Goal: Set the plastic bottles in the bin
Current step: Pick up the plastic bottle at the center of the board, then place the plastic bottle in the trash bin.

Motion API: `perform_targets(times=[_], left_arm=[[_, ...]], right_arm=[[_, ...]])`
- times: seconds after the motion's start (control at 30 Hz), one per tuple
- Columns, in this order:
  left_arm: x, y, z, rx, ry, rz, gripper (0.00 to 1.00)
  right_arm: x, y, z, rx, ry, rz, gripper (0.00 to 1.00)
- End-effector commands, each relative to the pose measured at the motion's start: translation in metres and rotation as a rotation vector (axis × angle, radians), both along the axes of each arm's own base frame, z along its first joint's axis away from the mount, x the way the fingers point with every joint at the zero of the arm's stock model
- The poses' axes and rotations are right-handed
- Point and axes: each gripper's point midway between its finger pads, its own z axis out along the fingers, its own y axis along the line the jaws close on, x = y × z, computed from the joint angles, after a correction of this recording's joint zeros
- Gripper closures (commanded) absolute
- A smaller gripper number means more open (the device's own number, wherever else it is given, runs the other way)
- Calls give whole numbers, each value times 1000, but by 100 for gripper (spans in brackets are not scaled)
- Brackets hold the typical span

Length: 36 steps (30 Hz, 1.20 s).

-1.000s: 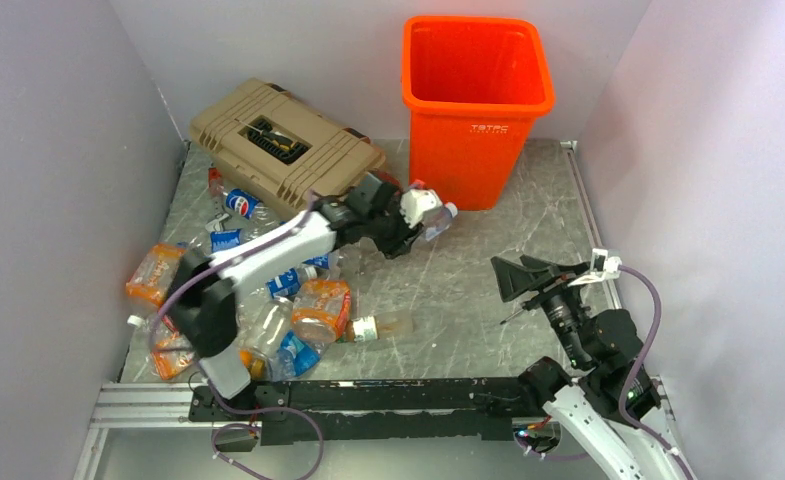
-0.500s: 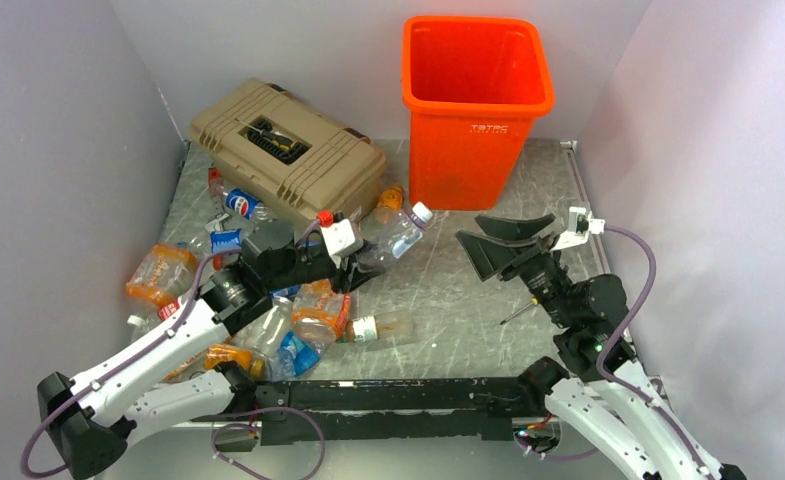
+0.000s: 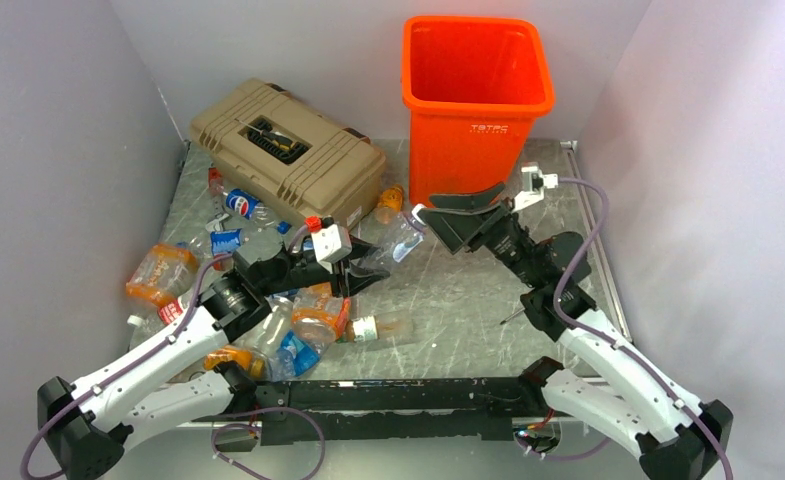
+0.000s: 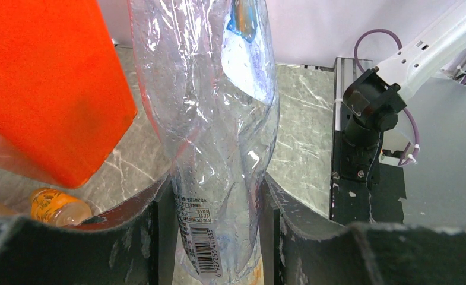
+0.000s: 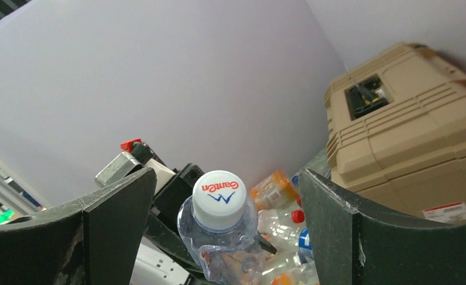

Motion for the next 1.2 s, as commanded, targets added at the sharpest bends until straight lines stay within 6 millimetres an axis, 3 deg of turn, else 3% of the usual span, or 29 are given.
perform_targets(times=[0.0,0.3,0.5,0.57,0.6,0.63,0.93,1.13,1.17], left_arm=[[2,1,20,-61,-45,16,100],[5,4,20,-58,-57,40,100],[4,3,18,-48,-56,36,100],[5,2,17,-37,-54,37,100],[5,2,15,-30,-50,40,100],[6,2,15,-22,-49,45,100],[8,-2,5,25,-42,58,100],[9,-2,2,36,-29,62,100],[8,-2,3,36,-22,59,94]], right_arm=[[-12,9,33,56,-61,70,7],[-1,27,20,62,23,113,24],[-1,28,17,63,31,109,58],[-2,27,19,51,22,104,78],[-1,27,18,34,22,91,94],[2,26,18,7,28,65,100],[17,-10,37,-289,-90,-248,100],[21,-9,22,-362,-72,-260,100],[19,-9,24,-353,-80,-252,100]])
